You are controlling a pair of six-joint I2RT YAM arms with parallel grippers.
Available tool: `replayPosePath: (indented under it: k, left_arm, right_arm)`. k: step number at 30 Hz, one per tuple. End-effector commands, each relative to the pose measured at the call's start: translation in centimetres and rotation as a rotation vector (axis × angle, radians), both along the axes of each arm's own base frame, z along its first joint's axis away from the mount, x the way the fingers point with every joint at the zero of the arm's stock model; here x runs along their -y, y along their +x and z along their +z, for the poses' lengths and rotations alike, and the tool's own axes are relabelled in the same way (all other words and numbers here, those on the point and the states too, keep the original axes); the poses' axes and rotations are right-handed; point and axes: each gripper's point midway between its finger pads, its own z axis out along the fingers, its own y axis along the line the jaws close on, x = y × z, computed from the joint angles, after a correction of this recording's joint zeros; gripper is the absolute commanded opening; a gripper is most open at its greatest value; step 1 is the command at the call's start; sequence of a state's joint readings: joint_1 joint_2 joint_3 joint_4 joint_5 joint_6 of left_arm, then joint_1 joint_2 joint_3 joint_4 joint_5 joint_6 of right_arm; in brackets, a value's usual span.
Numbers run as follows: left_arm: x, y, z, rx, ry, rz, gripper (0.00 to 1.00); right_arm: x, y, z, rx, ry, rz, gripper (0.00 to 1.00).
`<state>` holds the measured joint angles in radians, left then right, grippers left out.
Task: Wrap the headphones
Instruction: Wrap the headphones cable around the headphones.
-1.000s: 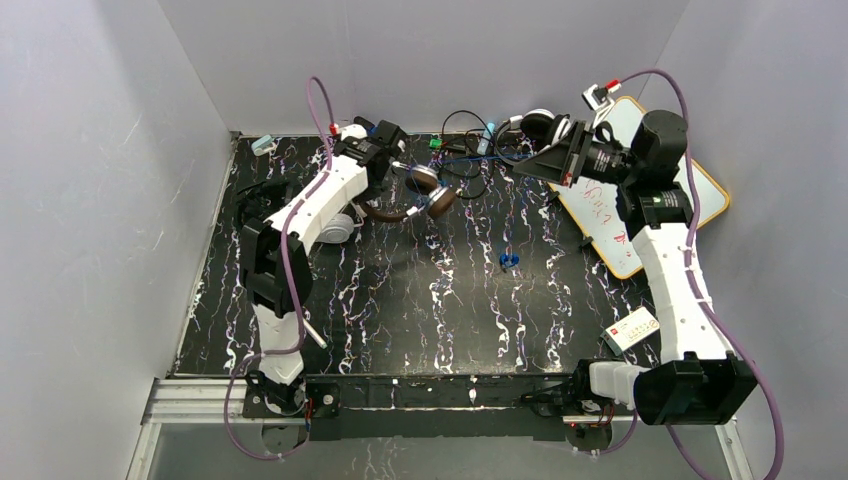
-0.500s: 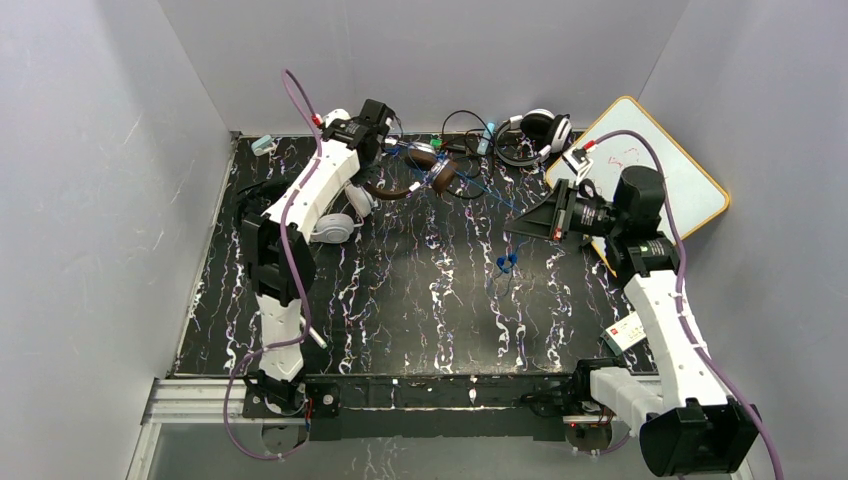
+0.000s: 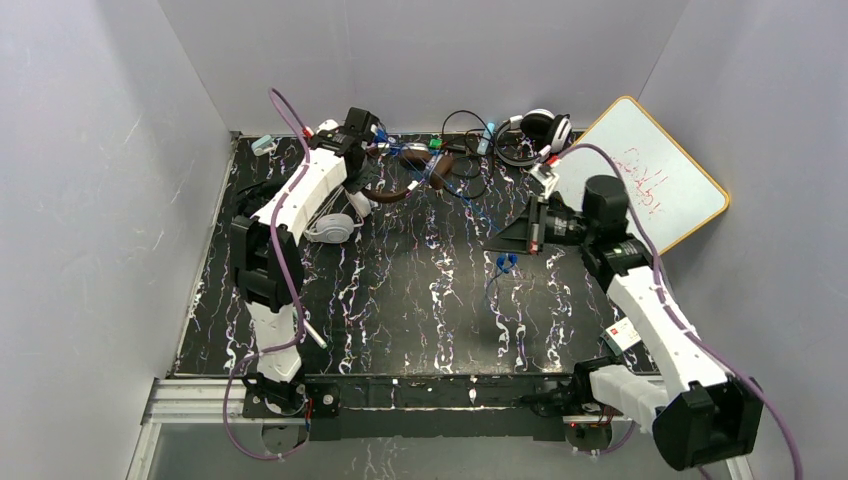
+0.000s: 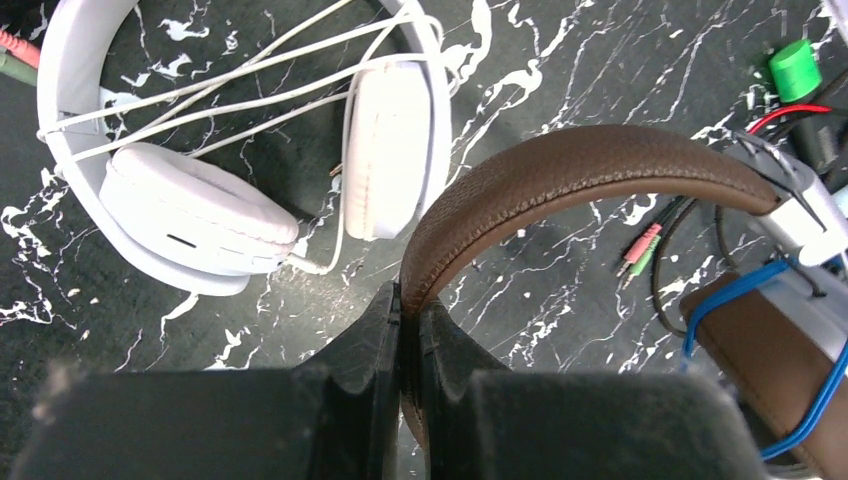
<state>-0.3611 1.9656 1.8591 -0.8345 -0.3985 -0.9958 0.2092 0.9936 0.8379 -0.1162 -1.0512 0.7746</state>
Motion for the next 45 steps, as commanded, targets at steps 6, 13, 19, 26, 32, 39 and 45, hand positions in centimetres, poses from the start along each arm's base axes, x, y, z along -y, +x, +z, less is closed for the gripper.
replayPosePath:
  k: [6,13,19,26,32,39,45]
  left_arm:
    - [-1.1,0.5,2.1,0.109,-0.052,0.083,0.00]
    - [-2.1,2.5,3.3,0.136,-0.034,0.088,0.00]
    - [-0.8,3.6,7.1,0.201,-0.110,-0.004,0.00]
    - [1.0,0.4,9.9,0.245,-0.156,-0.248,0.00]
    - [3.1,-3.3,14.3,0.389,-0.254,-0.466,0.00]
    - [3.0,-6.8,16.3,0.443,-0.263,-0.552,0.00]
    - [0.8,-7.8,17.2,0.465,-0.164,-0.510,0.00]
  right_arm:
    - [-10.5,-2.4,4.7,0.179,0.035,0.281,0.01]
    - [-11.1,-6.3,-2.7,0.045,-0.076,0.388,0.01]
    - [-9.1,-5.9,-9.3,-0.036,-0.253,0.255,0.01]
    - [-7.3,-1.5,-11.7,-0.082,-0.302,0.075,0.01]
    - [-5.9,0.4,-12.8,-0.122,-0.253,0.048,0.01]
    - [-4.8,2.2,-12.8,-0.110,-0.228,0.007,0.01]
    - [-2.4,3.3,-14.8,-0.135,-0.320,-0.085,0.01]
